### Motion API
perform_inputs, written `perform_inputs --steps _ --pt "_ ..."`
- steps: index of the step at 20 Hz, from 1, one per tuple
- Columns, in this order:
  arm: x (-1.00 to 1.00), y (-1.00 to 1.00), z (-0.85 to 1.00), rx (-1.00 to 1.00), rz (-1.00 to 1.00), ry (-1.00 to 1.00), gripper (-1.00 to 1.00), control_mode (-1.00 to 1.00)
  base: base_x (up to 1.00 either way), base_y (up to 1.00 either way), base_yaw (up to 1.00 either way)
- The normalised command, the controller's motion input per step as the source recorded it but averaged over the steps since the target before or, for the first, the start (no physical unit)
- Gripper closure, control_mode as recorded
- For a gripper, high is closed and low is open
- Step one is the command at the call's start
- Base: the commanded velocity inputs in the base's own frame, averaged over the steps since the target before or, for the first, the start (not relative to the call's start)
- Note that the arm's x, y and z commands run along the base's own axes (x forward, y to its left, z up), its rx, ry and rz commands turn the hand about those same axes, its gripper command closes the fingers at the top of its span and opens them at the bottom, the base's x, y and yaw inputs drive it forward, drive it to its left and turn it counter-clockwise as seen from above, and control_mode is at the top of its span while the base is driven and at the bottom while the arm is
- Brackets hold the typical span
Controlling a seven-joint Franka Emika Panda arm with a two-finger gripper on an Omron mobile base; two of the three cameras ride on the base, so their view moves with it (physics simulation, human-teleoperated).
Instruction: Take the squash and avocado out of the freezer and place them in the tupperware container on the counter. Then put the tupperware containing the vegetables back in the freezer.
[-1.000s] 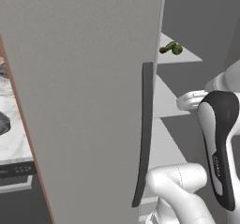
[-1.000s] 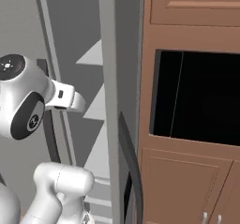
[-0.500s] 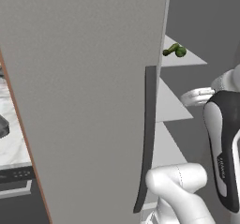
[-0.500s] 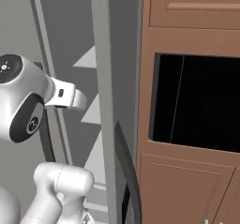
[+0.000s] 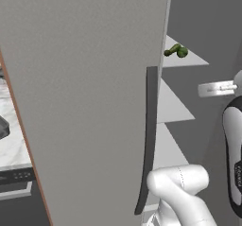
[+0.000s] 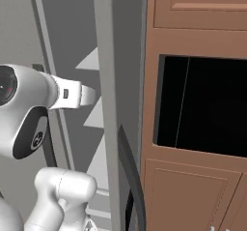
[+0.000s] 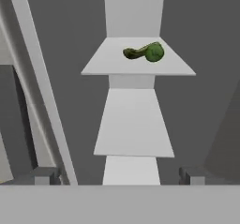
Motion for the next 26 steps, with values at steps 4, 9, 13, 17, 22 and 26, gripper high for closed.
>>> perform_inputs --steps 4,9,13,17,22,26 --pt "0.46 -0.27 0.19 0.00 -0.01 0.03 -1.00 -1.00 0.00 0.00 0.00" --pt "0.57 -0.14 0.16 0.00 -0.02 0.10 -1.00 -1.00 0.00 0.00 0.00" --pt "0.57 0.00 0.09 0.00 -0.03 0.06 -1.00 -1.00 0.00 0.00 0.00" --pt "0.46 0.00 0.02 -0.04 -0.03 0.00 -1.00 -1.00 0.00 0.00 0.00" --pt "0.53 0.00 0.00 -0.04 -0.02 0.00 -1.00 -1.00 0.00 0.00 0.00" --pt "0.54 -0.09 0.00 -0.05 -0.01 0.00 -1.00 -1.00 0.00 0.00 0.00"
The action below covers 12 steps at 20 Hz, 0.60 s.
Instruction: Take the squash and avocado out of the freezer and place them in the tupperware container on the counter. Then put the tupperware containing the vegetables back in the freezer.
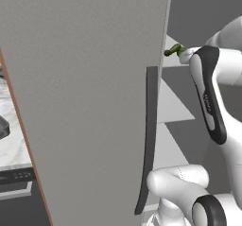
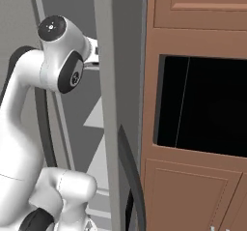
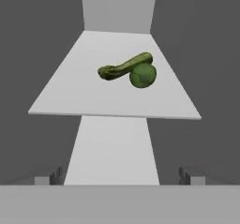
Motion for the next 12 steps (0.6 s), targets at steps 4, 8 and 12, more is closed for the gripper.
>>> perform_inputs --steps 4,8,12 --pt "0.53 -0.19 0.00 -0.03 -0.01 0.00 -1.00 -1.00 0.00 0.00 0.00" --pt "0.48 -0.22 0.00 -0.01 0.00 0.00 -1.00 -1.00 0.00 0.00 0.00" --pt "0.54 -0.17 0.00 0.00 0.00 0.00 -1.00 -1.00 0.00 0.00 0.00"
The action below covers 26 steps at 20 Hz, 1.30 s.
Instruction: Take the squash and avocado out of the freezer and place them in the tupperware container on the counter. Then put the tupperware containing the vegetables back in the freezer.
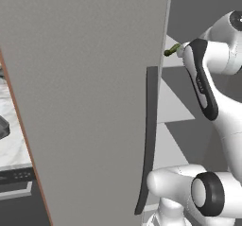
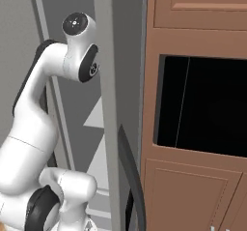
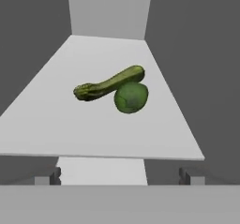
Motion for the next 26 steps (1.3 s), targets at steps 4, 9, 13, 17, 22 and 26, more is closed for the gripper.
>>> perform_inputs --steps 4,9,13,17,22,26 --pt "0.56 -0.12 0.00 0.00 0.00 0.00 -1.00 -1.00 0.00 0.00 0.00" --pt "0.56 -0.06 -0.01 0.00 0.00 0.01 -1.00 -1.00 0.00 0.00 0.00" --pt "0.44 -0.06 -0.16 0.00 0.00 0.00 -1.00 -1.00 0.00 0.00 0.00" --pt "0.28 -0.07 -0.28 0.00 0.00 0.00 -1.00 -1.00 0.00 0.00 0.00" --pt "0.24 -0.05 -0.27 0.00 0.00 0.00 -1.00 -1.00 0.00 0.00 0.00" --pt "0.35 -0.08 -0.16 0.00 0.00 0.00 -1.00 -1.00 0.00 0.00 0.00"
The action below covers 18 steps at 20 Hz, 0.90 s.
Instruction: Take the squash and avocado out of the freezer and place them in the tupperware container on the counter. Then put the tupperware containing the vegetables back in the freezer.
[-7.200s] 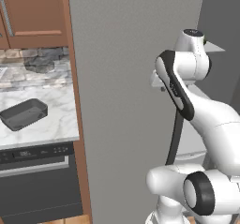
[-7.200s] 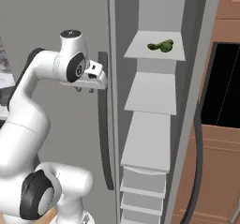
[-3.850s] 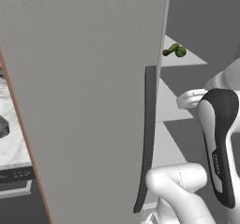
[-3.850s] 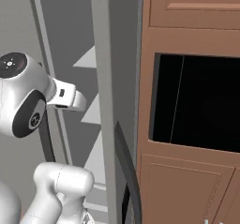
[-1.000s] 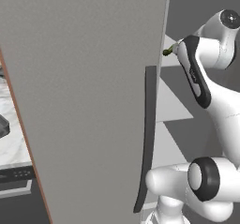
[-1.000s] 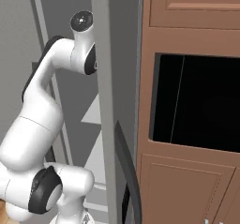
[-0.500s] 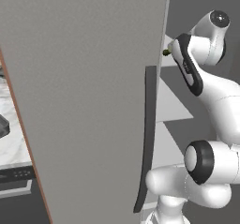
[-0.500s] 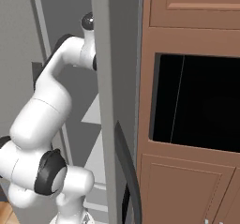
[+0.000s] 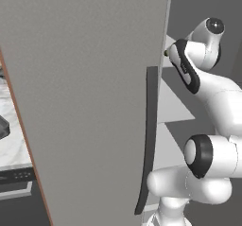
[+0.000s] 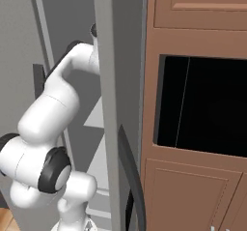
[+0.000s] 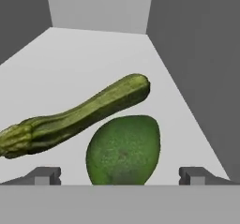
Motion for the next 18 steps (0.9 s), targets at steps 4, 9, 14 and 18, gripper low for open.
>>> perform_inputs --steps 4,9,14,18 --pt "0.40 -0.09 -0.08 0.00 0.00 0.00 -1.00 -1.00 0.00 0.00 0.00" --pt "0.35 -0.07 -0.03 0.00 0.00 0.00 -1.00 -1.00 0.00 0.00 0.00" --pt "0.16 0.00 -0.03 0.00 0.00 0.00 1.00 -1.00 0.00 0.00 0.00" --pt "0.00 0.00 -0.05 0.00 0.00 0.00 1.00 -1.00 0.00 0.00 0.00"
